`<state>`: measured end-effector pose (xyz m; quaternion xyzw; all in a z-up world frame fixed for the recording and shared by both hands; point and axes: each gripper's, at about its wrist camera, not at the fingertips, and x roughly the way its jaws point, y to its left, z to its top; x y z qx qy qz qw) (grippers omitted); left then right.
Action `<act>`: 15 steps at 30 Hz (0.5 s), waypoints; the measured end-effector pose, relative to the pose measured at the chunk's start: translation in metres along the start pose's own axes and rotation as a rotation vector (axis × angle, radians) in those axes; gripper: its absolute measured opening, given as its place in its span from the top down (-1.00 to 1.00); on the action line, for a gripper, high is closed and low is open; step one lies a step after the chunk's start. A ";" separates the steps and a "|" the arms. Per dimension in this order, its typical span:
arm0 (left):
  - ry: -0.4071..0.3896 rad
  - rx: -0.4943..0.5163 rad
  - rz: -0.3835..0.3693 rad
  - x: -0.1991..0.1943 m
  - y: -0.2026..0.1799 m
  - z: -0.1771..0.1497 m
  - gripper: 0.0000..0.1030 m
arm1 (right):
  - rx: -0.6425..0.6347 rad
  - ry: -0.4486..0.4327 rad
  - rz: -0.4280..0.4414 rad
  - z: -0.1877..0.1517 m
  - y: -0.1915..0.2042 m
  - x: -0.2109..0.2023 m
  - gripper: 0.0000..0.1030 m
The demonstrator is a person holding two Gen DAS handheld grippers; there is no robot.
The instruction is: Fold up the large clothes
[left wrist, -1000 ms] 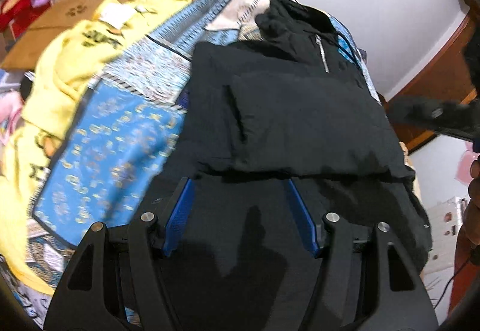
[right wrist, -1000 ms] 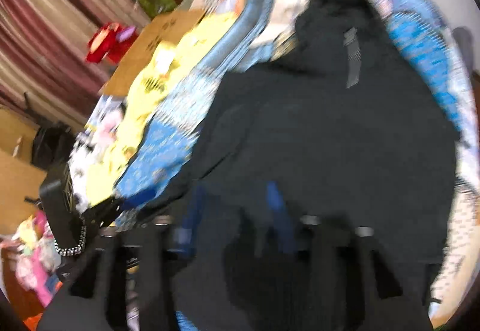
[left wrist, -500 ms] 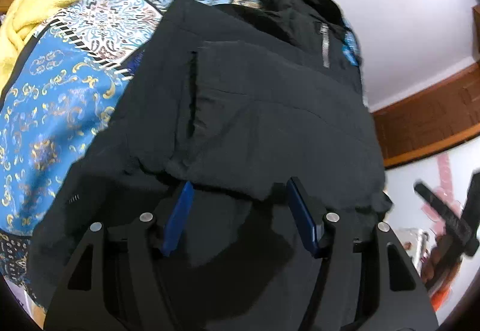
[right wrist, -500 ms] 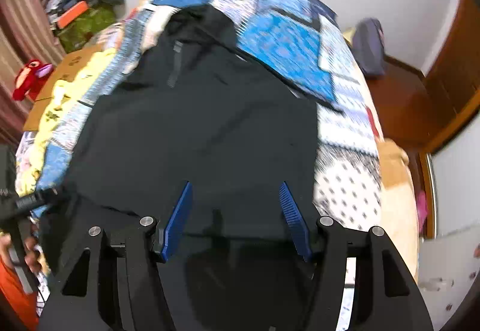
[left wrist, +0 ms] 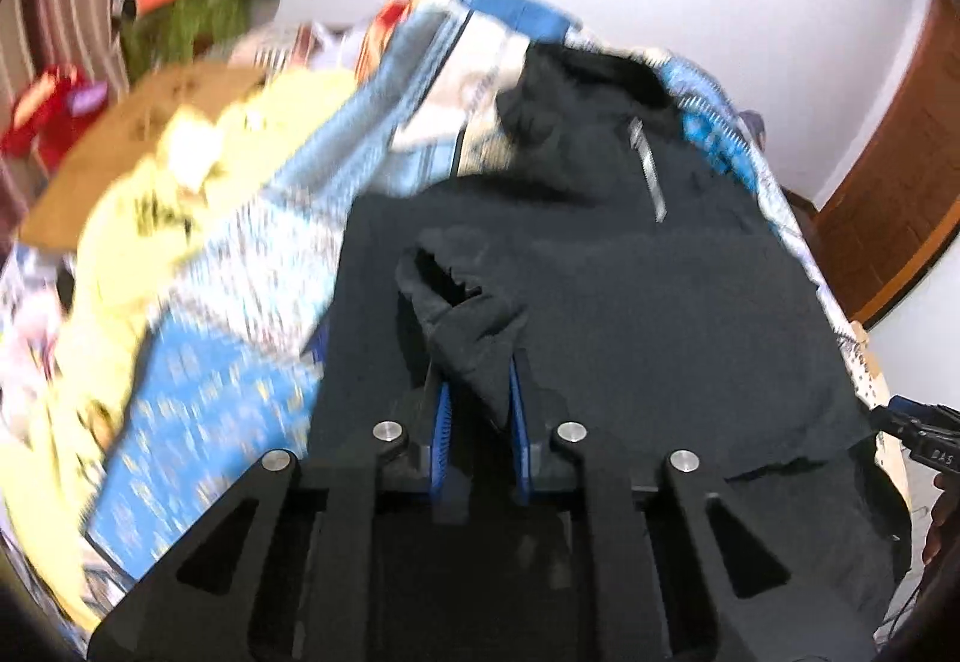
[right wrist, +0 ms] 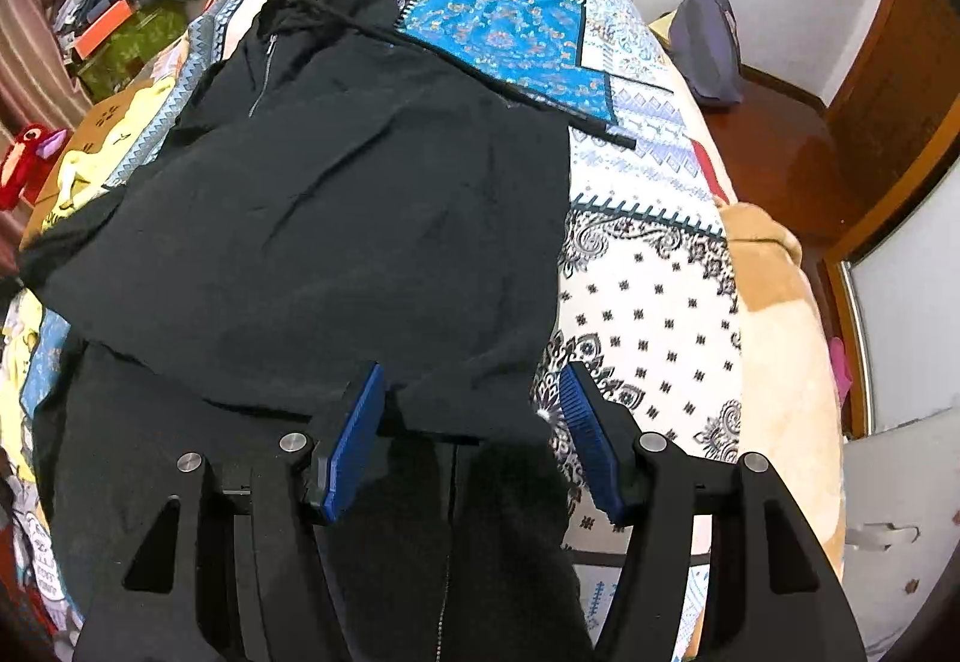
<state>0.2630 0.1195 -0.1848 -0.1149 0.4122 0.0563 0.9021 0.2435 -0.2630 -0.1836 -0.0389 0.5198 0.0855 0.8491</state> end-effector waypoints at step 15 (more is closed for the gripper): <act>0.046 -0.007 0.032 0.026 0.038 0.001 0.67 | -0.025 0.078 0.008 0.006 0.018 0.035 -0.10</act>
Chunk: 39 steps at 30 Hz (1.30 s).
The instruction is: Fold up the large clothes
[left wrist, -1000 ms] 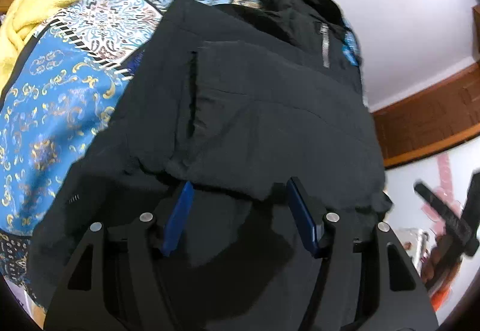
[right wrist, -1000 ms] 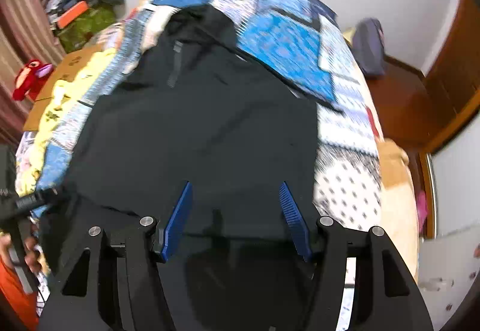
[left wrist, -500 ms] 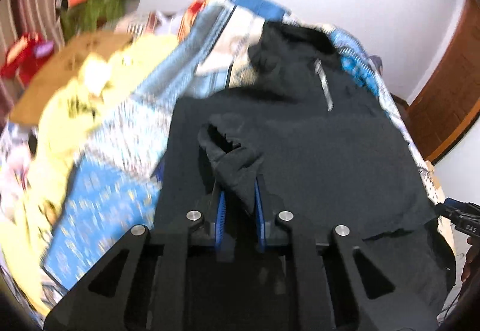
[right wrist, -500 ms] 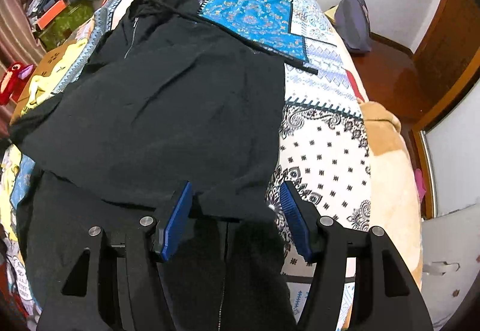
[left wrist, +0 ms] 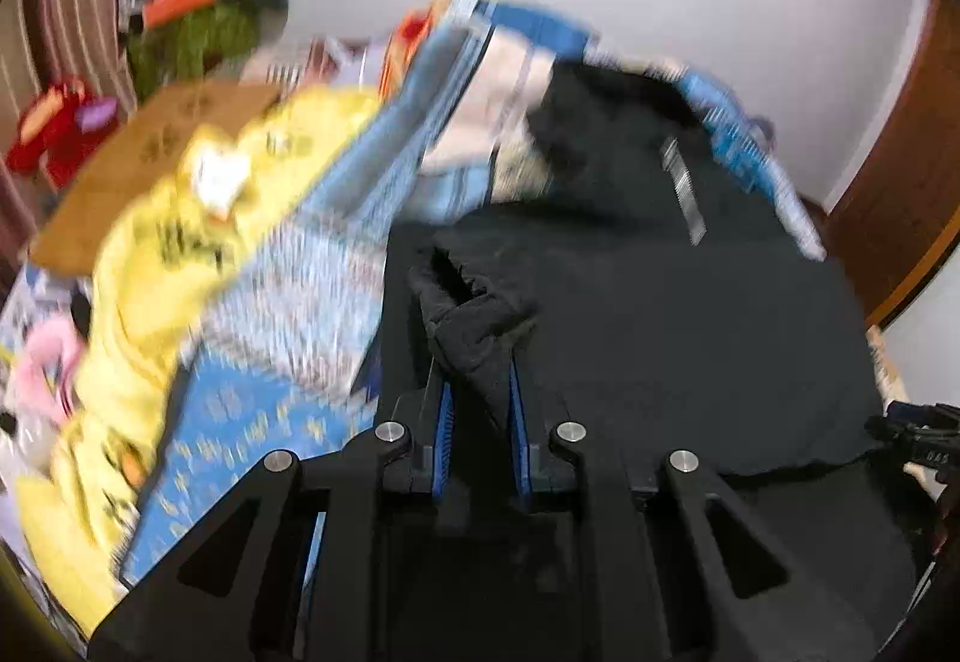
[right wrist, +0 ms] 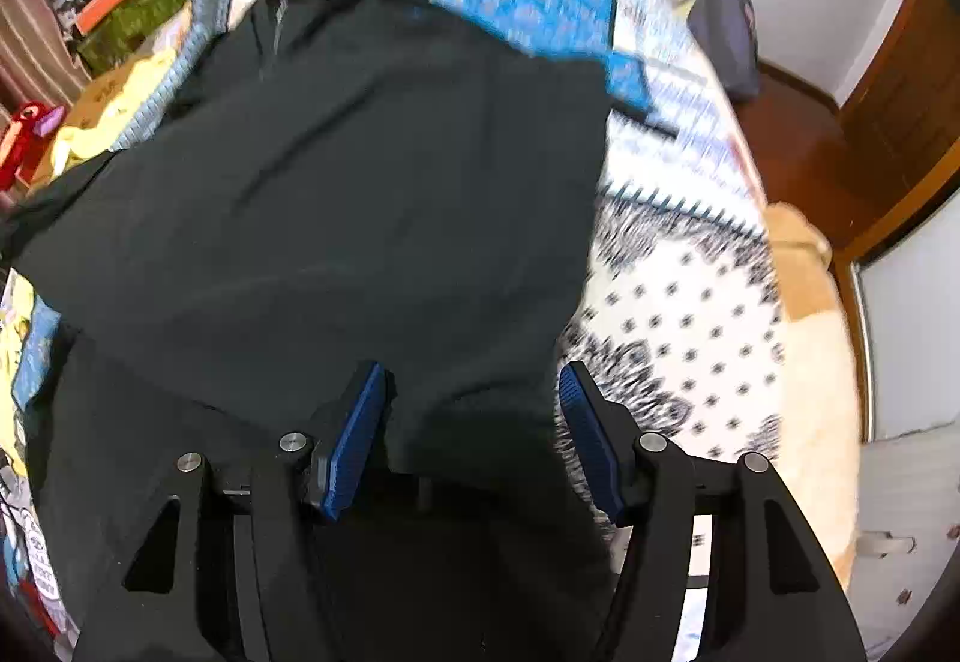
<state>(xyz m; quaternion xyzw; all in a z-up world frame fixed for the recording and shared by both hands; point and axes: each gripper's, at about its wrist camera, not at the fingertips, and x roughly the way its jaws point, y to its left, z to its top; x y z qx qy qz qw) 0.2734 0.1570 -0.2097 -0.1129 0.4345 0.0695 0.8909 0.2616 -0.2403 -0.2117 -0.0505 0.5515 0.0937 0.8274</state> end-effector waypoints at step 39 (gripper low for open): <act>-0.006 0.215 -0.091 0.102 -0.089 0.183 -0.36 | -0.010 -0.235 0.044 0.230 0.049 -0.009 -0.21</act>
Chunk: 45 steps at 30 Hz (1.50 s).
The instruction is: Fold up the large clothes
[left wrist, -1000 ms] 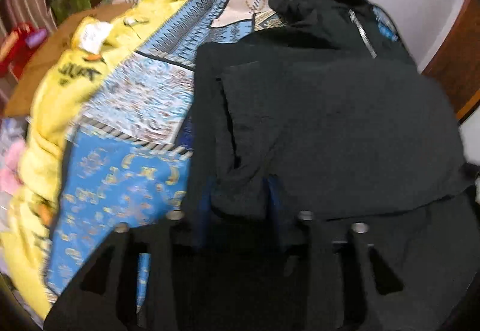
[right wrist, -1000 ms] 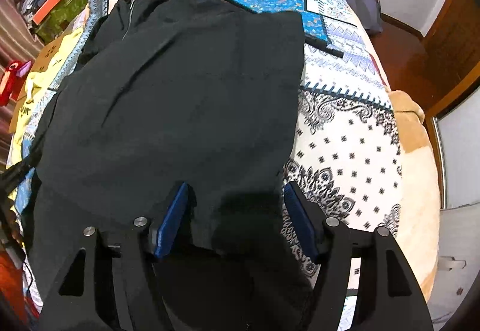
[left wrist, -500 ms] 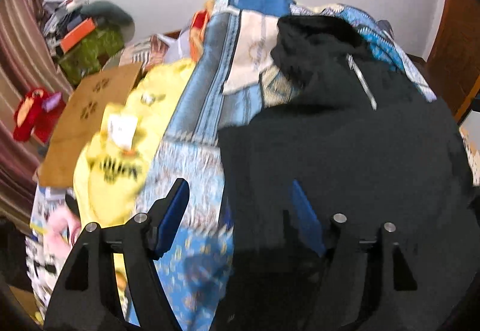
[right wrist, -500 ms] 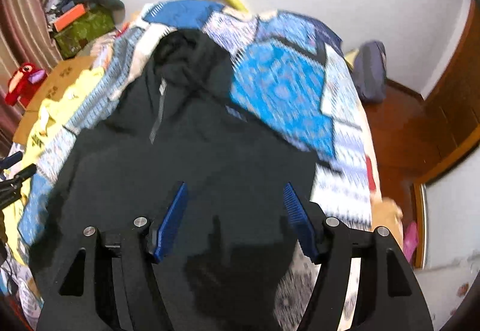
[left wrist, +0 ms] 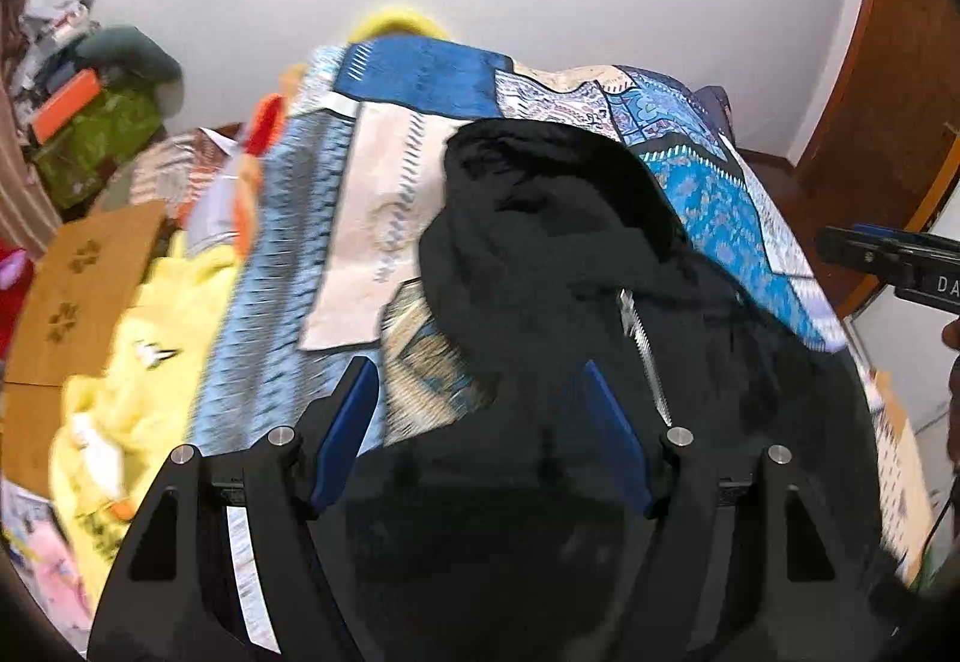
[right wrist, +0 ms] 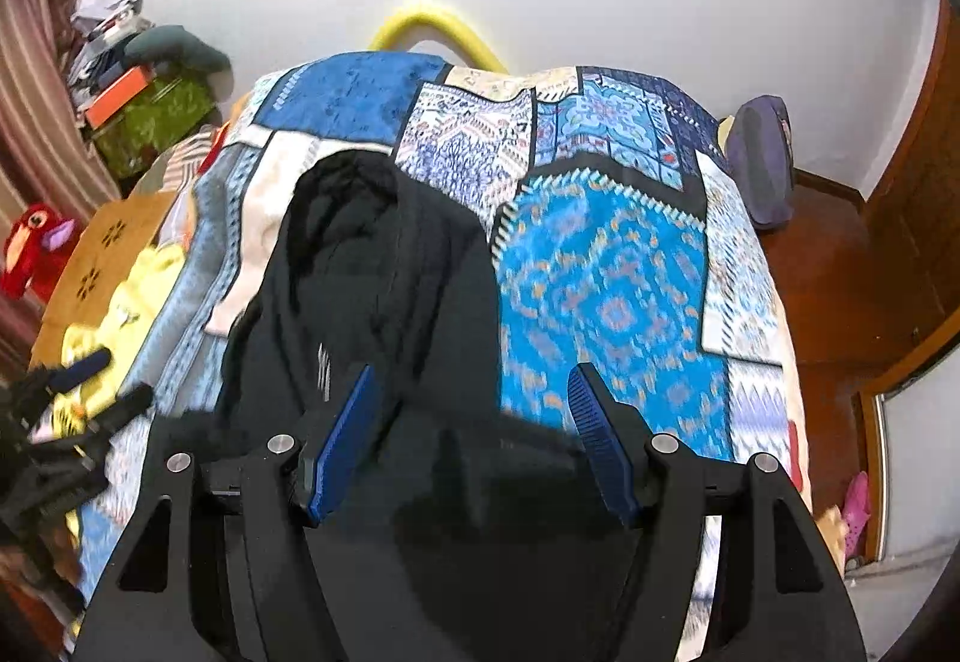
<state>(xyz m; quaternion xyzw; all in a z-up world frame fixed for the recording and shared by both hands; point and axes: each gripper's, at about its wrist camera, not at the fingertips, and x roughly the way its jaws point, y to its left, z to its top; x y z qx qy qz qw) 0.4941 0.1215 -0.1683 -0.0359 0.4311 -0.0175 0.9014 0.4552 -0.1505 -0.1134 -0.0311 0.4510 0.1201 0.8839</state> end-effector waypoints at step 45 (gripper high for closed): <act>0.000 0.085 -0.085 -0.060 -0.057 -0.085 0.79 | -0.171 -0.118 0.117 -0.116 0.041 -0.060 0.84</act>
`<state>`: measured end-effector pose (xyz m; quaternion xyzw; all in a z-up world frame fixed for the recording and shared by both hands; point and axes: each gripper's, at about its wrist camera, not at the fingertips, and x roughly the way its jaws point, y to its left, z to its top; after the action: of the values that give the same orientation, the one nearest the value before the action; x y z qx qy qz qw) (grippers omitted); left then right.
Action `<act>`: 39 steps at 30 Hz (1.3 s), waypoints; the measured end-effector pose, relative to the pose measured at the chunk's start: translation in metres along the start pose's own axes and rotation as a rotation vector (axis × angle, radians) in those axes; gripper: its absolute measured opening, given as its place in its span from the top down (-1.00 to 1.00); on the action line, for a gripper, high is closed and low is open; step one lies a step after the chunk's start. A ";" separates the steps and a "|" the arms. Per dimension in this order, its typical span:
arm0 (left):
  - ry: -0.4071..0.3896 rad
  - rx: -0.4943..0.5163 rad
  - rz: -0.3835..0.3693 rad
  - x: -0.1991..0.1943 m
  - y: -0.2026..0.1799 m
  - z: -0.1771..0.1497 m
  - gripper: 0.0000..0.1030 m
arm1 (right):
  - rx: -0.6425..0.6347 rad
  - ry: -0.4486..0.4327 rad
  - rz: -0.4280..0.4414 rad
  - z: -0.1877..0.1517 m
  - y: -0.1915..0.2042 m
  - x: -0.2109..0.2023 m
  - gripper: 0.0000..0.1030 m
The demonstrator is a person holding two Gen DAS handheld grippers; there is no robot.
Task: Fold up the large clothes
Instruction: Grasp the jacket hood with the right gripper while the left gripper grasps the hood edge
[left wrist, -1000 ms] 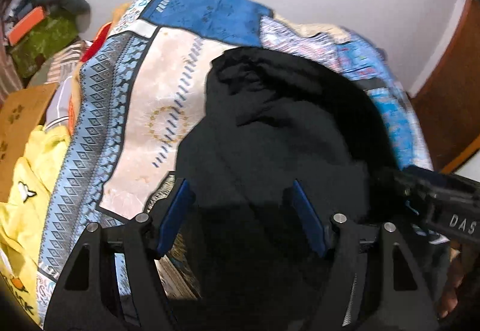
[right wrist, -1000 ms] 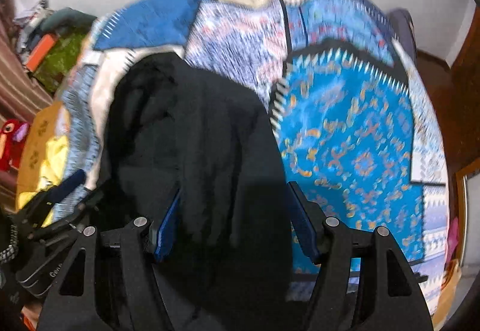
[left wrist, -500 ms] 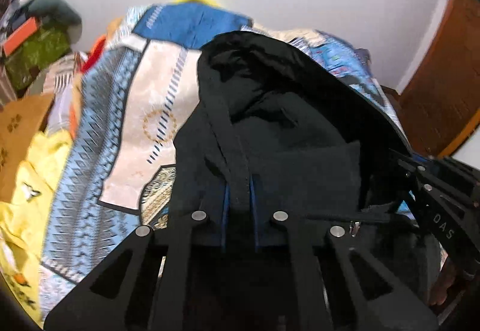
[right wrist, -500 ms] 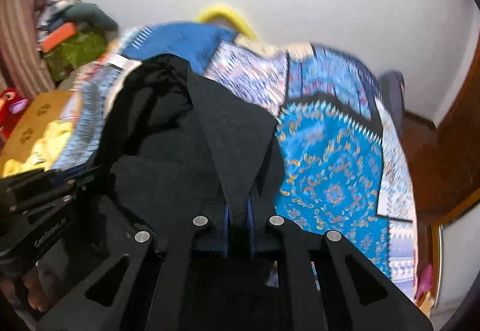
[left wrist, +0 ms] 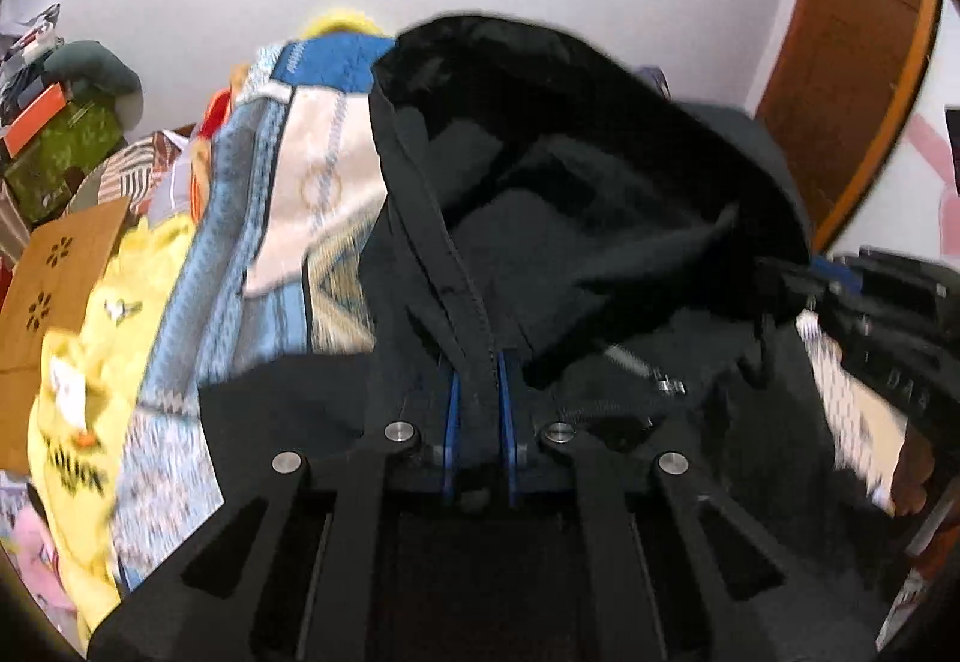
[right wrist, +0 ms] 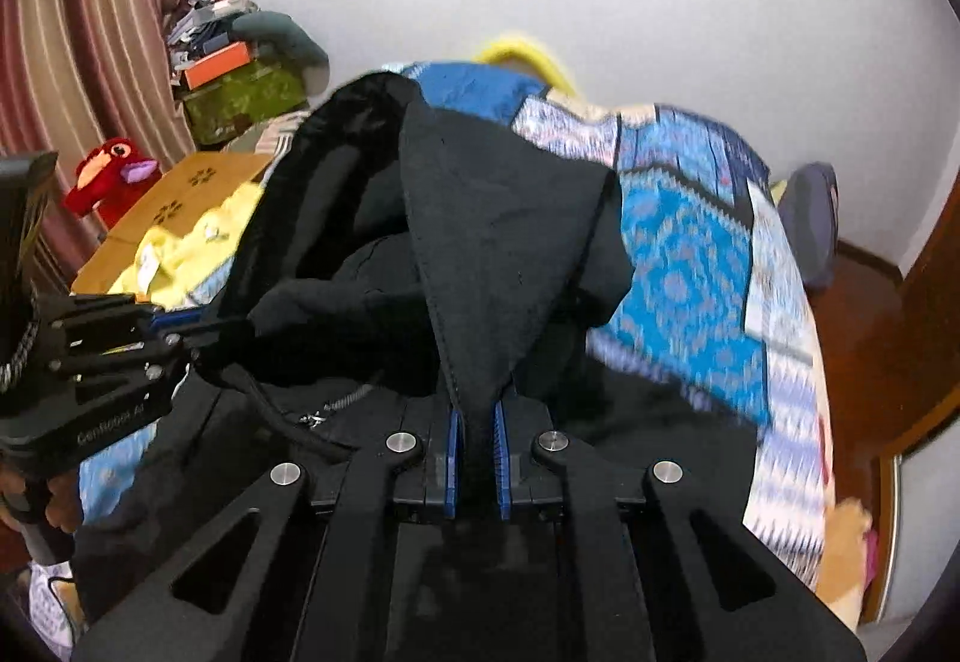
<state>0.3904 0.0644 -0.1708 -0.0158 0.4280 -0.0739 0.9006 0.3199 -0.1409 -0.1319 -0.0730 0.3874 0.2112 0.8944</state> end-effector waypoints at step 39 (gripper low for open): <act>-0.034 -0.006 0.019 0.045 0.023 0.052 -0.02 | 0.055 0.074 -0.021 0.027 -0.001 0.039 -0.12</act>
<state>0.4615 0.0789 -0.1745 -0.0154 0.4129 -0.0637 0.9084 0.3620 -0.1213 -0.1421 -0.0603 0.4249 0.1881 0.8834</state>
